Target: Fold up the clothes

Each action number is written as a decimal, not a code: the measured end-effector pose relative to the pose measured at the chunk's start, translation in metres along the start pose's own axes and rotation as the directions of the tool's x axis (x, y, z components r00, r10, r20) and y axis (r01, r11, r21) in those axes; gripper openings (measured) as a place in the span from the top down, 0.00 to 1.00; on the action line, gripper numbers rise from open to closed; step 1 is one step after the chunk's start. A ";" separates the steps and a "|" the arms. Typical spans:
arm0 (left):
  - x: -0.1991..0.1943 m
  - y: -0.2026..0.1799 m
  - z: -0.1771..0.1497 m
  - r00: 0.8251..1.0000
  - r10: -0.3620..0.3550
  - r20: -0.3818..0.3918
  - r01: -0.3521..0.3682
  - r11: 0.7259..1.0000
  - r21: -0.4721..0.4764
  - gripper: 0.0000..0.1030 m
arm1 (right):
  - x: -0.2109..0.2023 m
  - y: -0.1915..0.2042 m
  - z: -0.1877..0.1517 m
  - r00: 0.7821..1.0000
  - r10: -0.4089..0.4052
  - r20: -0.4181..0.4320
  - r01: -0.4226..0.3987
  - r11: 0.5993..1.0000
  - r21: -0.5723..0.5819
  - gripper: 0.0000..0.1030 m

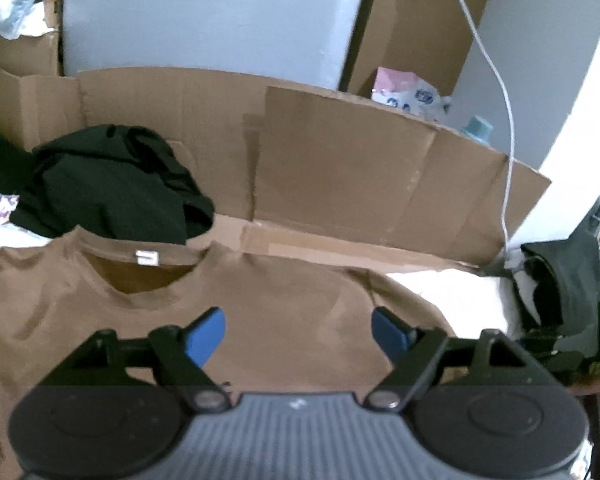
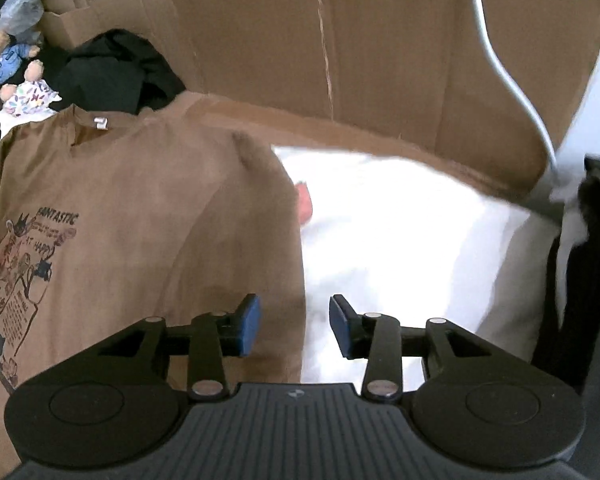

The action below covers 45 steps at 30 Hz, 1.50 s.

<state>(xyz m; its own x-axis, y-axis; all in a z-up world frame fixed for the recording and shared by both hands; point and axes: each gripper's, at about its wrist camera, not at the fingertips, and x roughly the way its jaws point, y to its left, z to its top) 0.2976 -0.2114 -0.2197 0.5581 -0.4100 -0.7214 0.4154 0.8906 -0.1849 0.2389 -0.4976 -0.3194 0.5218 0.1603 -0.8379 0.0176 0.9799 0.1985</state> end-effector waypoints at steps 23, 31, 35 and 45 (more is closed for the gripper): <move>-0.010 -0.009 -0.085 0.997 -0.076 -0.009 0.072 0.976 -0.207 0.20 | -0.033 0.012 0.006 0.980 0.178 0.084 -0.182 0.982 0.044 0.97; -0.012 -0.001 -0.109 0.995 -0.088 -0.048 0.074 0.968 -0.240 0.20 | -0.011 0.062 0.019 0.968 0.246 0.050 -0.246 0.969 -0.013 0.97; -0.015 0.005 -0.112 0.995 -0.085 -0.047 0.070 0.963 -0.260 0.20 | -0.002 0.093 0.018 0.957 0.289 0.018 -0.287 0.955 -0.071 0.96; -0.014 0.005 -0.114 0.997 -0.055 -0.050 0.041 0.968 -0.246 0.20 | -0.016 0.107 0.013 0.924 0.382 -0.005 -0.381 0.919 -0.106 0.70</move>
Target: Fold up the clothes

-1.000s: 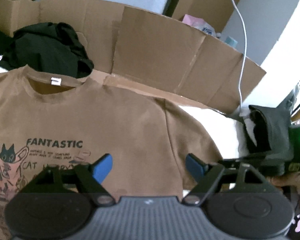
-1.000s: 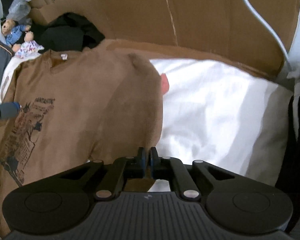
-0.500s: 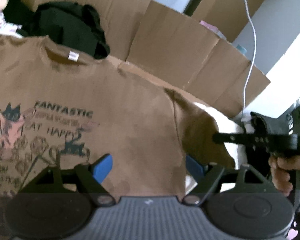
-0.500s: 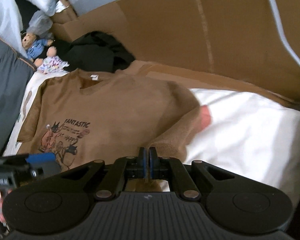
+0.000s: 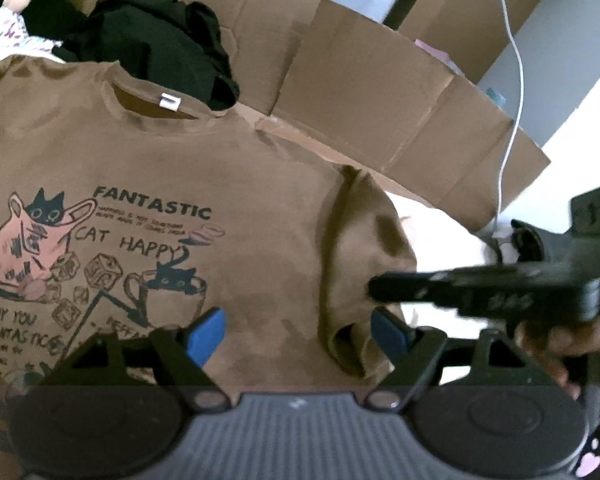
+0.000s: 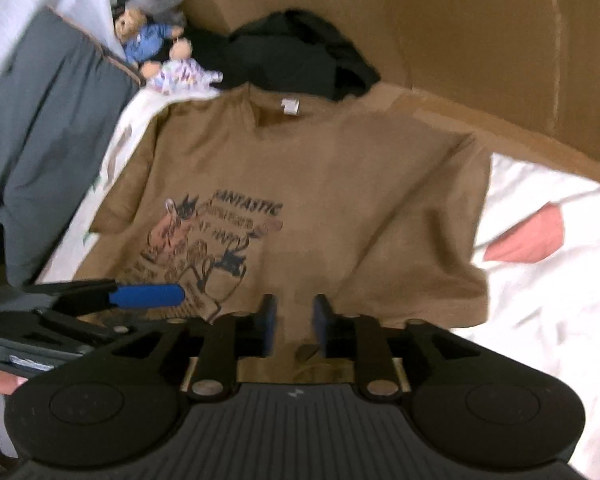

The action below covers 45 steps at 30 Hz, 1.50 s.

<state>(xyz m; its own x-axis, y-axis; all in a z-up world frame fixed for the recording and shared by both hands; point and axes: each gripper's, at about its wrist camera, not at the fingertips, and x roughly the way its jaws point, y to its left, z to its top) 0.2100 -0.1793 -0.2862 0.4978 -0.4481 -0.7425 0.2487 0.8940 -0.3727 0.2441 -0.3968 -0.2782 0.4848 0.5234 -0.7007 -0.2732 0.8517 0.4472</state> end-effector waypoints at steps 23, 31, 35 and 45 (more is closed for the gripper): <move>0.017 -0.004 0.007 0.997 0.010 -0.071 -0.012 1.000 -0.029 0.20 | 0.012 -0.063 -0.004 0.979 -0.203 -0.012 0.202 0.978 -0.045 0.96; 0.023 -0.016 0.015 0.997 0.005 -0.076 -0.004 1.000 0.016 0.20 | -0.028 -0.080 0.002 0.958 -0.288 0.001 0.288 0.956 -0.061 0.97; 0.030 -0.026 0.014 0.996 -0.023 -0.087 0.025 0.999 0.024 0.20 | -0.052 -0.107 0.006 0.927 -0.375 0.018 0.375 0.927 -0.015 0.97; 0.048 -0.048 0.006 0.989 -0.048 -0.138 0.056 0.997 0.052 0.20 | -0.058 -0.156 0.014 0.874 -0.484 -0.030 0.485 0.873 0.047 0.97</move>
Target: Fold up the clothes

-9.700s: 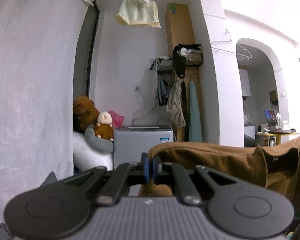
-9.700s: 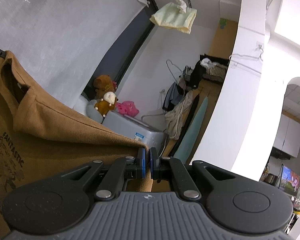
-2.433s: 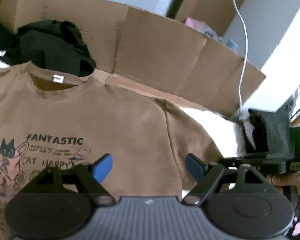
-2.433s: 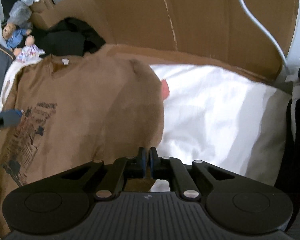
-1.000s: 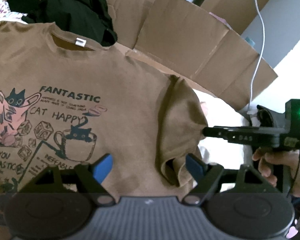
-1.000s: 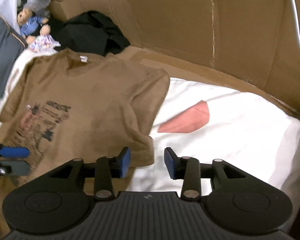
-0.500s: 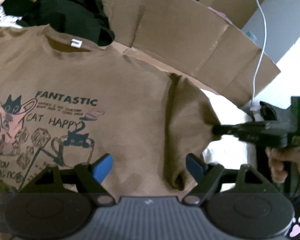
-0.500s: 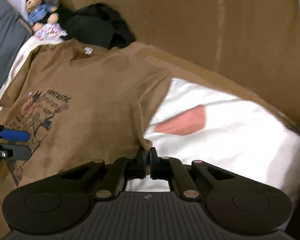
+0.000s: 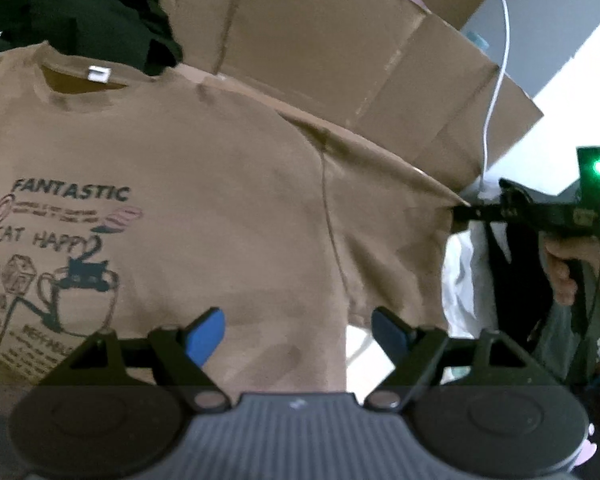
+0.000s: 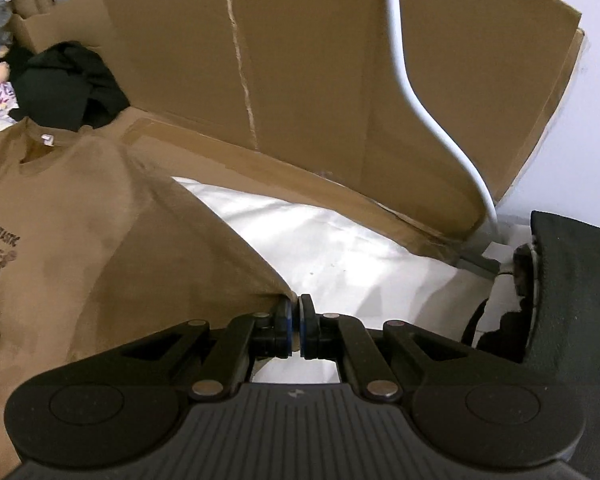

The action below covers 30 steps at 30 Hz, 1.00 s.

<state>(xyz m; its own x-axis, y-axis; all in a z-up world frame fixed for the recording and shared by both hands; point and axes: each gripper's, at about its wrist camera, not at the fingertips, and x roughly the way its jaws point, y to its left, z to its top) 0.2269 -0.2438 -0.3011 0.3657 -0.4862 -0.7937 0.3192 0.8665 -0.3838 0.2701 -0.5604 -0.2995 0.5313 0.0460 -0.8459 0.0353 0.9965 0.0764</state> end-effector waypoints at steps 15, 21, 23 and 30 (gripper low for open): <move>0.020 -0.030 0.000 0.998 0.029 0.050 -0.033 0.997 0.063 0.20 | -0.006 -0.007 -0.010 1.000 0.002 0.022 -0.004 0.994 0.111 0.59; 0.036 -0.034 0.004 0.998 0.033 0.059 -0.038 0.996 0.083 0.27 | -0.001 -0.010 -0.026 0.994 0.101 -0.027 -0.094 0.975 0.199 0.59; 0.042 -0.037 0.001 0.998 0.039 0.057 -0.045 0.994 0.098 0.33 | 0.002 -0.010 -0.033 0.988 0.146 -0.042 -0.132 0.962 0.239 0.59; 0.057 -0.040 -0.010 0.996 0.075 0.044 -0.080 0.986 0.147 0.49 | 0.014 0.011 -0.053 0.972 0.199 -0.124 -0.176 0.969 0.174 0.67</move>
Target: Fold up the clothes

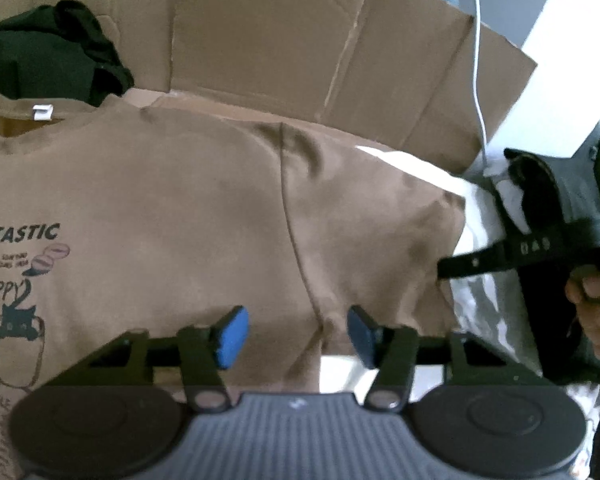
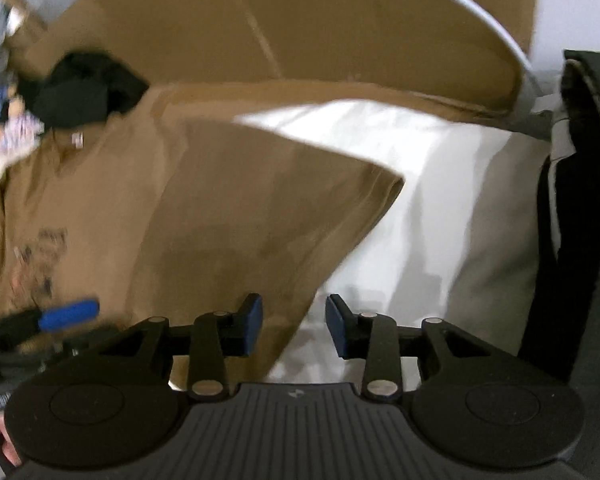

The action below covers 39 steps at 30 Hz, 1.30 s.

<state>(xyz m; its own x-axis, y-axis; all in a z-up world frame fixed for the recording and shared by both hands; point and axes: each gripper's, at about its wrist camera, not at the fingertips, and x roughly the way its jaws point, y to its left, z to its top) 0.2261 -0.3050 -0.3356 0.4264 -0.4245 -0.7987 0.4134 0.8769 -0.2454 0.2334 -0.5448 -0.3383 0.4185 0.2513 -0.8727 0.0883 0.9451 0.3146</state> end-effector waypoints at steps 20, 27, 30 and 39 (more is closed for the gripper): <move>-0.026 -0.007 -0.008 0.999 -0.046 0.015 0.046 0.998 0.035 0.52 | -0.015 0.027 -0.028 0.991 0.118 -0.066 -0.117 0.993 0.027 0.73; -0.020 -0.009 -0.008 0.999 -0.047 0.014 0.047 0.998 0.033 0.52 | -0.005 0.022 -0.038 0.984 0.155 -0.082 -0.151 0.987 0.048 0.95; -0.019 -0.007 -0.006 0.999 -0.044 0.016 0.043 0.999 0.031 0.52 | -0.006 0.020 -0.043 0.983 0.158 -0.088 -0.154 0.987 0.054 0.95; -0.029 0.004 0.009 0.998 -0.046 0.047 0.046 0.999 -0.001 0.67 | -0.017 0.024 -0.039 0.984 0.111 -0.143 -0.113 0.994 -0.006 0.93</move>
<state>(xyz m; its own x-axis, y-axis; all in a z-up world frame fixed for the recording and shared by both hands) 0.2225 -0.2914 -0.3089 0.4441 -0.4747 -0.7599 0.4321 0.8565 -0.2824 0.1929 -0.5184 -0.3306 0.2924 0.3816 -0.8769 0.0349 0.9121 0.4085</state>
